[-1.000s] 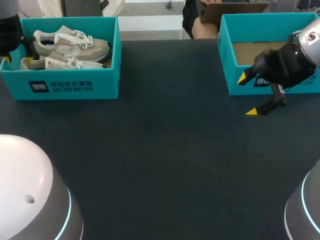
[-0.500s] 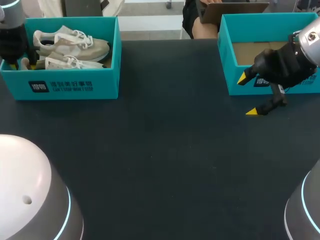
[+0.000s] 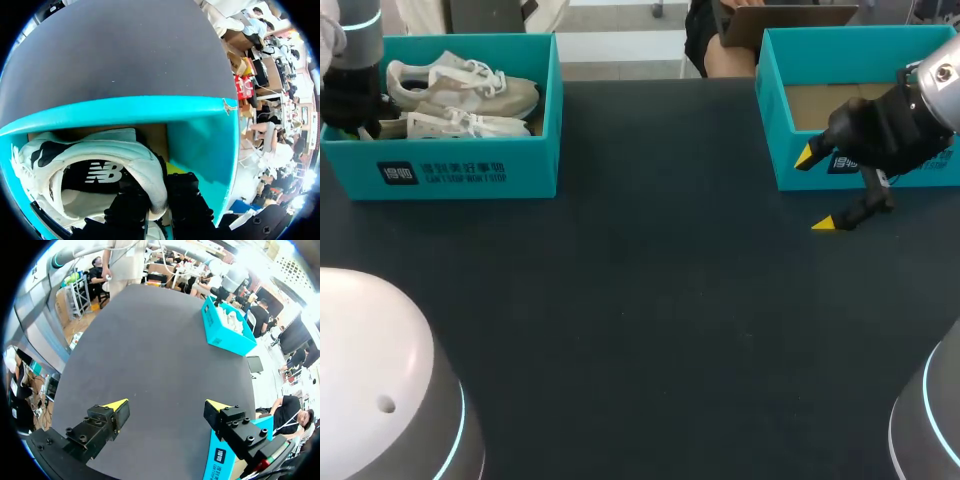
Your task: Take the shoe out of the shoebox, open the shoe tongue, remove and reinsert the insole, then place the shoe into the shoebox
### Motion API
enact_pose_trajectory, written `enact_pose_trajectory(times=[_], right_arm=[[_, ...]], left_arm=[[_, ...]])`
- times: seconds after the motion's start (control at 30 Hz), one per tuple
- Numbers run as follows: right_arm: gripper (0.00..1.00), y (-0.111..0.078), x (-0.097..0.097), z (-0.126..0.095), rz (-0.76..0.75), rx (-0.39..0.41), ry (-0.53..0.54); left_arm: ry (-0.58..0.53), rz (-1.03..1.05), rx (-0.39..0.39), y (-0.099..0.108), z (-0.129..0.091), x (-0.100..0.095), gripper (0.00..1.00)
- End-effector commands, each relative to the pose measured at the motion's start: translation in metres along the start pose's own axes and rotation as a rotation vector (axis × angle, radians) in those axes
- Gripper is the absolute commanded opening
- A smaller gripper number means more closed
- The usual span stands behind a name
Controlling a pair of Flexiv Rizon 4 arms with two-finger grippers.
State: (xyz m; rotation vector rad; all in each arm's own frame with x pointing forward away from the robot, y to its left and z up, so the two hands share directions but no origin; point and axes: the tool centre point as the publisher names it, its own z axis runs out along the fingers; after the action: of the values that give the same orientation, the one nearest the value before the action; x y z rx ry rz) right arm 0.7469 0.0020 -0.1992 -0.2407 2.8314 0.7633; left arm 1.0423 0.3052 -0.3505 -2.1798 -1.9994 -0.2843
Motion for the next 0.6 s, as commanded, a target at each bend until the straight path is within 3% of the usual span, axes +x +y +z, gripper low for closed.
enact_pose_trajectory(times=[0.03, 0.17, 0.5, 0.6], right_arm=[[1.0, 0.0, -0.001, 0.001, 0.0, 0.003, 0.0], [1.0, 0.0, -0.001, 0.001, 0.0, 0.003, 0.0], [1.0, 0.0, -0.001, 0.001, 0.0, 0.003, 0.0], [1.0, 0.0, -0.001, 0.001, 0.0, 0.003, 0.0]], left_arm=[[0.023, 0.021, 0.03, -0.003, -0.025, 0.005, 0.0], [0.02, 0.04, 0.069, -0.003, -0.052, 0.014, 0.0], [0.067, 0.014, 0.049, 0.005, -0.122, 0.034, 0.0], [0.065, 0.02, 0.089, 0.004, -0.14, 0.041, 0.0]])
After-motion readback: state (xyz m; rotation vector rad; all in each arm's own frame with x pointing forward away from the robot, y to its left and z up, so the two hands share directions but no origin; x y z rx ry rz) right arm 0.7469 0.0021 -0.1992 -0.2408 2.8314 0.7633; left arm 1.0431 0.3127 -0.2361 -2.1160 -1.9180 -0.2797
